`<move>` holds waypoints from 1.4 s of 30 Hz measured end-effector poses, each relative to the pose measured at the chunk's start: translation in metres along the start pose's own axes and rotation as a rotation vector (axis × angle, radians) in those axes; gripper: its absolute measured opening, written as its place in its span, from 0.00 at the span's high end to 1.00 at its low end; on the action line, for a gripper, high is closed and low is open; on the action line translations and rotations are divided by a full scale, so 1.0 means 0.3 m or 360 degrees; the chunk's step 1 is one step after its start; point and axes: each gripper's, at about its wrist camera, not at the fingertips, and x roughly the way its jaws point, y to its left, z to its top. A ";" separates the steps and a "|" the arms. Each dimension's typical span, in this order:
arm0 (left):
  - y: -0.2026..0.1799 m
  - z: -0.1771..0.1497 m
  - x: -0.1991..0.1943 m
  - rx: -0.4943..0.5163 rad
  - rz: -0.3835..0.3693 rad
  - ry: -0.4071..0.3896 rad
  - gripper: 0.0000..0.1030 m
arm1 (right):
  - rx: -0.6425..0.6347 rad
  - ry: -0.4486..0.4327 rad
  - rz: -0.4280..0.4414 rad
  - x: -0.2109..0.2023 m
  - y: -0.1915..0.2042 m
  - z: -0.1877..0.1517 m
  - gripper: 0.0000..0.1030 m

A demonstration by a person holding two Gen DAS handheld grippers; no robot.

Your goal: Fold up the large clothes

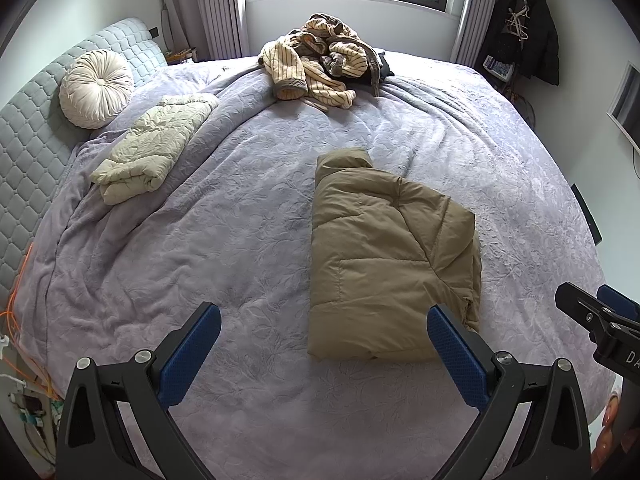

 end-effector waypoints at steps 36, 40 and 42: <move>0.013 0.002 0.007 0.0028 -0.0024 -0.0001 0.00 | -0.0008 0.0007 0.0005 0.001 -0.009 0.006 0.00; 0.008 0.007 0.008 0.0029 -0.0027 -0.0005 0.00 | -0.0008 0.0007 0.0005 0.002 -0.009 0.008 0.00; 0.012 0.009 0.008 0.0022 -0.0033 -0.0009 0.00 | -0.0008 0.0009 0.0005 0.002 -0.009 0.007 0.00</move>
